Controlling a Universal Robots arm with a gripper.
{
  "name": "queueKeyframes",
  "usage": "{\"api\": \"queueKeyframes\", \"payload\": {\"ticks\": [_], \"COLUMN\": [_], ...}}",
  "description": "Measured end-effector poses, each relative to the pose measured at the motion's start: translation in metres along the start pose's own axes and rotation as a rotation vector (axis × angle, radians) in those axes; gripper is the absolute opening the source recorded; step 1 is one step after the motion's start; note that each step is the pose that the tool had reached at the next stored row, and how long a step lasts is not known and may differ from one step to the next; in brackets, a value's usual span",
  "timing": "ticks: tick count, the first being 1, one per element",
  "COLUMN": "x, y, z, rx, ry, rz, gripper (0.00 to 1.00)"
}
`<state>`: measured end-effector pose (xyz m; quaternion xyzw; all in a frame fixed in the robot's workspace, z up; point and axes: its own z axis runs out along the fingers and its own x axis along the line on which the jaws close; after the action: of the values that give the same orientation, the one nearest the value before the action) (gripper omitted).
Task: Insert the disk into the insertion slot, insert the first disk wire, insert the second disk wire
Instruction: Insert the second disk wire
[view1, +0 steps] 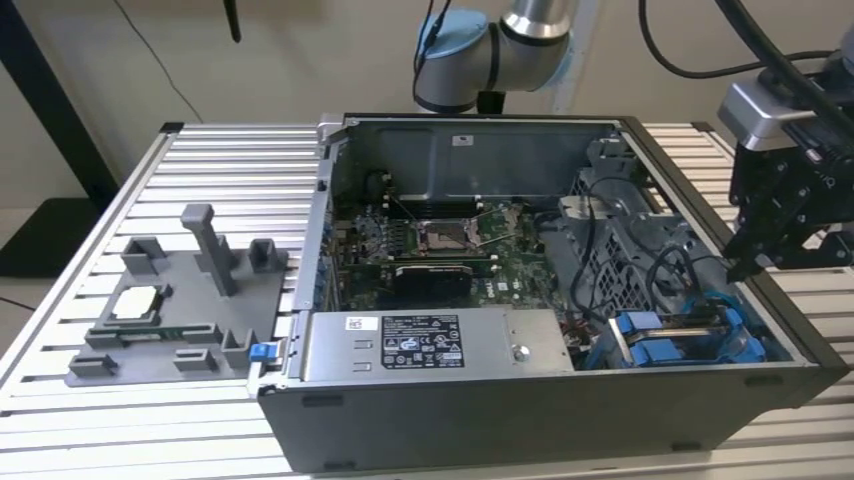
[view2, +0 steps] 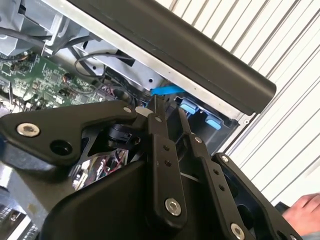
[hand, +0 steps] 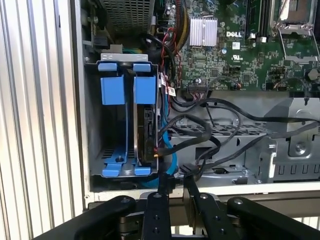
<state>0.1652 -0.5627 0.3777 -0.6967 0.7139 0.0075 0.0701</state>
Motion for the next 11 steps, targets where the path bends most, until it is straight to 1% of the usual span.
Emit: {"api": "queueKeyframes", "payload": {"ticks": [5, 6, 11], "x": [0.0014, 0.0024, 0.0041], "y": [-0.0004, -0.0004, -0.0023], "z": [0.0041, 0.0063, 0.0062], "rx": [0.0000, 0.0001, -0.0004], "ry": [0.0000, 0.0002, -0.0020], "rz": [0.000, 0.000, -0.003], "gripper": [1.00, 0.00, 0.00]}}
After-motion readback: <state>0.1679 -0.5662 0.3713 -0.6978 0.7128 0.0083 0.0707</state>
